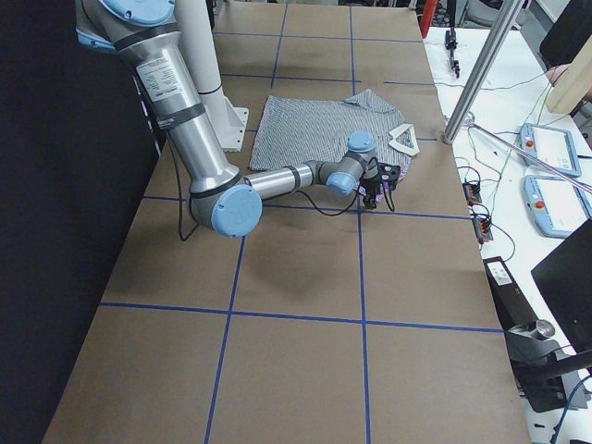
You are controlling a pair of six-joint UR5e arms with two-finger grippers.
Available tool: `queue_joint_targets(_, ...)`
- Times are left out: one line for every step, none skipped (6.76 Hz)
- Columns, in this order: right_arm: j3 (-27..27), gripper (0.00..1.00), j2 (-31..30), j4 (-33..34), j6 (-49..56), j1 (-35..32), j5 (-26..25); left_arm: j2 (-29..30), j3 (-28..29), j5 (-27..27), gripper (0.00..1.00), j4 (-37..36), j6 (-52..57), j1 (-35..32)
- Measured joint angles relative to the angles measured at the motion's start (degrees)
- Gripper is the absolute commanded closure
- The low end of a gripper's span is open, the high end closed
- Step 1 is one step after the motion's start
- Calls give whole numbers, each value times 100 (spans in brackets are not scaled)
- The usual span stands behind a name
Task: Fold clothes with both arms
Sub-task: 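Lower the right gripper onto the sleeve nearest it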
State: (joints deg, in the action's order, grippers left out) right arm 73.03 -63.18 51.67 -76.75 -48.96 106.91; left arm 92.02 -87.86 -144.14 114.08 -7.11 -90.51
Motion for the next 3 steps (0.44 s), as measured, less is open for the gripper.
queue_joint_targets(-17,100,21,-7,-16,5,-38,-2,6,0,0,0,0,4)
queue_joint_targets(-22,100,47,-10,-10,8,-48,-5,16,0,0,-2,0,9)
queue_joint_targets(-19,100,94,-14,-15,9,-45,-8,25,0,0,-4,-1,13)
